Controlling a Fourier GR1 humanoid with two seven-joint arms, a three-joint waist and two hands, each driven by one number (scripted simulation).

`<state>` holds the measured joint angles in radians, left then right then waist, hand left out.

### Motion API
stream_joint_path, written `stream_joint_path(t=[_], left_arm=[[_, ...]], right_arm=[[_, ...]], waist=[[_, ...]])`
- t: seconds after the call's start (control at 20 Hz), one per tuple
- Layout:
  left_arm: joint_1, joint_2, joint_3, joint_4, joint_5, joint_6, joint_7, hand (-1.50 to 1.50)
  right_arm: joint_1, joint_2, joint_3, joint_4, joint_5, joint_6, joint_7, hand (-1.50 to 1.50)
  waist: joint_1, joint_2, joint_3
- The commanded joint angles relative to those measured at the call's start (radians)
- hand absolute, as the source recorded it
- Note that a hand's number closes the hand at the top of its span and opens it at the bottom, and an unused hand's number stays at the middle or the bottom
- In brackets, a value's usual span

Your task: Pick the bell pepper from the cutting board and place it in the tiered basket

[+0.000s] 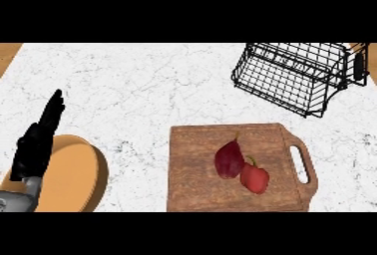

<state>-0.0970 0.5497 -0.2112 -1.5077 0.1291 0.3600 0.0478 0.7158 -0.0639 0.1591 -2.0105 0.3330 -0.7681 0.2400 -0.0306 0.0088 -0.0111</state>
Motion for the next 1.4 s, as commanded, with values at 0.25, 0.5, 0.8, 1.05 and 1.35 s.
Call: stream_joint_path(t=[0.25,0.5,0.8,1.05,1.35], left_arm=[[-0.063,-0.025,-0.026,0.001,-0.017,-0.014,0.024,0.0],[-0.061,-0.053,-0.049,0.023,-0.039,-0.014,0.005,0.0],[-0.095,-0.032,0.004,0.094,-0.015,-0.062,-0.019,0.0],[-0.099,-0.057,0.003,0.086,-0.027,-0.049,-0.002,0.0],[-0.136,-0.061,0.015,0.112,-0.038,-0.063,0.026,0.0]], right_arm=[[0.177,-0.024,0.155,-0.334,0.363,0.126,0.473,-1.5],[0.111,0.013,0.191,-0.433,0.512,0.283,0.762,-1.5],[-0.068,0.051,0.218,-0.396,0.626,0.45,1.036,-1.5],[-0.257,0.063,0.233,-0.323,0.68,0.531,1.207,-1.5],[-0.333,0.064,0.313,-0.248,0.75,0.539,1.247,-1.5]], waist=[[0.056,0.016,0.001],[0.075,0.016,0.003],[0.062,0.008,0.005],[0.056,0.001,0.007],[0.038,-0.002,0.008]])
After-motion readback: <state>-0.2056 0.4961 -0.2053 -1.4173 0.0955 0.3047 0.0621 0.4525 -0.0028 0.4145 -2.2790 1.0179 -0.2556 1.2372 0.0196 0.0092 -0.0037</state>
